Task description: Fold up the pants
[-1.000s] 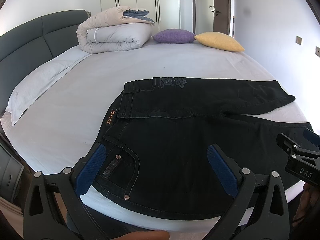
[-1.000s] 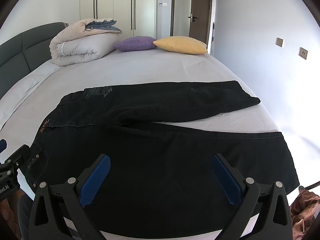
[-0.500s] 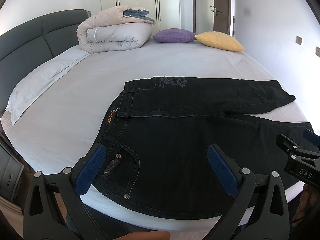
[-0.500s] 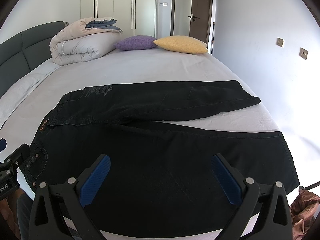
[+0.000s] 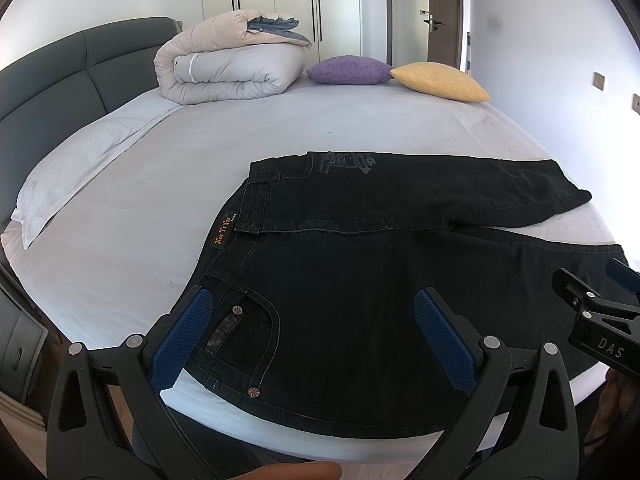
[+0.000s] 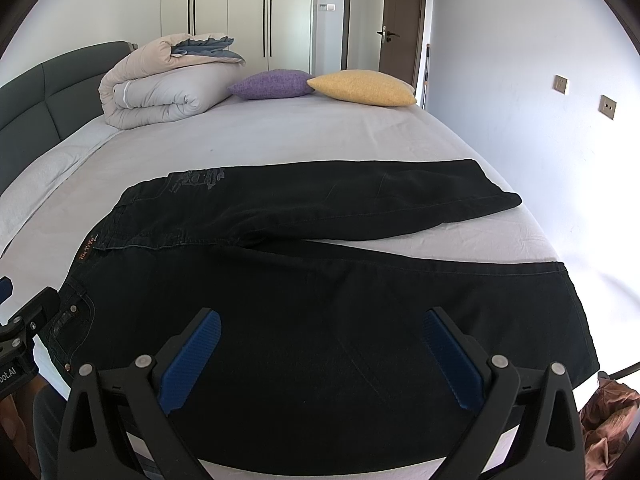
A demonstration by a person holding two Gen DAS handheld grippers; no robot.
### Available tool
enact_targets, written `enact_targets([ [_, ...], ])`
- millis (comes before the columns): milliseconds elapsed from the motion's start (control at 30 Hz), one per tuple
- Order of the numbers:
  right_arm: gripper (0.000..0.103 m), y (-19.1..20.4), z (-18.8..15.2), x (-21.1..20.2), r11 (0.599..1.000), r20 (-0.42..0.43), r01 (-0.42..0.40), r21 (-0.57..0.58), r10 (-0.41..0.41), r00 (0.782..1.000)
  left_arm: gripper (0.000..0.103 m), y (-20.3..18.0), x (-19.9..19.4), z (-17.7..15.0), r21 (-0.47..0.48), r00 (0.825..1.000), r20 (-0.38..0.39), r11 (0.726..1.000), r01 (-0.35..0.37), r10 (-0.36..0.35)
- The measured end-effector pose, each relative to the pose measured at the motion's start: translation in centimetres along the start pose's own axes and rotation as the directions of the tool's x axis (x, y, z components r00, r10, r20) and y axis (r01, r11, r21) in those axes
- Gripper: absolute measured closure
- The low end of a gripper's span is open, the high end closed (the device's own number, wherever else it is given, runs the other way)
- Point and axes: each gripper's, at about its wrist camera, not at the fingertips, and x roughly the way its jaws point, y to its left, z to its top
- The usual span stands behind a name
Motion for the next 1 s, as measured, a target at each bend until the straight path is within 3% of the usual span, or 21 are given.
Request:
enact_targets([
  [867, 0.0, 0.2, -0.43, 0.04, 1.0, -0.004, -0.002, -0.001, 0.002, 1.0, 0.0, -0.1, 0.68, -0.34, -0.001, 1.0, -0.009, 1.0, -0.013, 0.013],
  [1000, 0.0, 0.29, -0.65, 0.18, 1.0, -0.009, -0.009, -0.005, 0.009, 1.0, 0.0, -0.49, 0.17, -0.3, 0.004, 0.998, 0.047, 0.999, -0.032, 0.031],
])
